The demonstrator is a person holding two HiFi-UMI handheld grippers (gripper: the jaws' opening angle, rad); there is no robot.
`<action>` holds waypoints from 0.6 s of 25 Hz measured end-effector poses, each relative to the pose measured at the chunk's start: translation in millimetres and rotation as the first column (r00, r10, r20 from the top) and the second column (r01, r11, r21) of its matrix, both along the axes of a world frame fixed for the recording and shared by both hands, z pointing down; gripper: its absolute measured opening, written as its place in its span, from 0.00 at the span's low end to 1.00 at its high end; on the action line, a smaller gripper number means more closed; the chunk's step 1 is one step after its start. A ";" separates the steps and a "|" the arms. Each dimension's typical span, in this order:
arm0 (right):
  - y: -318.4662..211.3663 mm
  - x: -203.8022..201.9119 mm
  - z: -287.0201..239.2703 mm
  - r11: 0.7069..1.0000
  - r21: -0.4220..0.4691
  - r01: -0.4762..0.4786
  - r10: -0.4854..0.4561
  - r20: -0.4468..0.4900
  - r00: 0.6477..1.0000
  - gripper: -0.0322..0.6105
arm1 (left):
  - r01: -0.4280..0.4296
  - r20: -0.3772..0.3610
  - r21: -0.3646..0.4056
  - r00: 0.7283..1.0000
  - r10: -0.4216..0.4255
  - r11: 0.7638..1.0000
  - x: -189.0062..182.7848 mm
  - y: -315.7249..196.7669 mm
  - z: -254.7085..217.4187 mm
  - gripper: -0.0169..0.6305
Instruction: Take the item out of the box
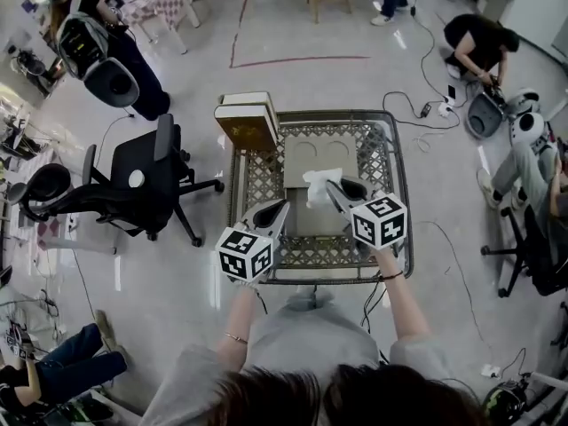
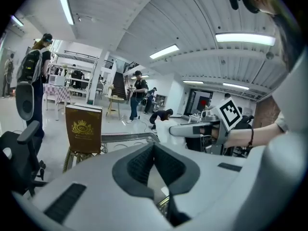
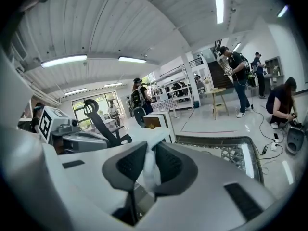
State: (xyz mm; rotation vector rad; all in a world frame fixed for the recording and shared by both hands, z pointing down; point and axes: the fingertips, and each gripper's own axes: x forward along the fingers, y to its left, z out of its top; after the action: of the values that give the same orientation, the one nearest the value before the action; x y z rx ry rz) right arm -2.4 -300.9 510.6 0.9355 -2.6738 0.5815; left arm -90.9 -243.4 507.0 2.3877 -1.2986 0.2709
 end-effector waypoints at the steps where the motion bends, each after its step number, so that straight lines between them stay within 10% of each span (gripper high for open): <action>1: 0.7 2.3 -8.1 1.000 0.016 -0.002 0.002 0.017 1.000 0.16 | 0.003 0.001 0.013 1.000 -0.003 1.000 0.2 0.1 -4.8 0.05; 15: 13.4 23.3 -91.7 0.972 0.223 -0.076 0.044 0.148 0.988 0.16 | 0.014 0.005 0.173 1.000 -0.015 0.985 -4.2 7.1 -69.2 0.05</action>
State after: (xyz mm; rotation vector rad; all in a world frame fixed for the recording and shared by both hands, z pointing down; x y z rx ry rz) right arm 20.9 -287.5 418.9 1.0758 -2.8957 0.3693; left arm -95.1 -236.3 437.8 2.5211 -1.3936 0.1674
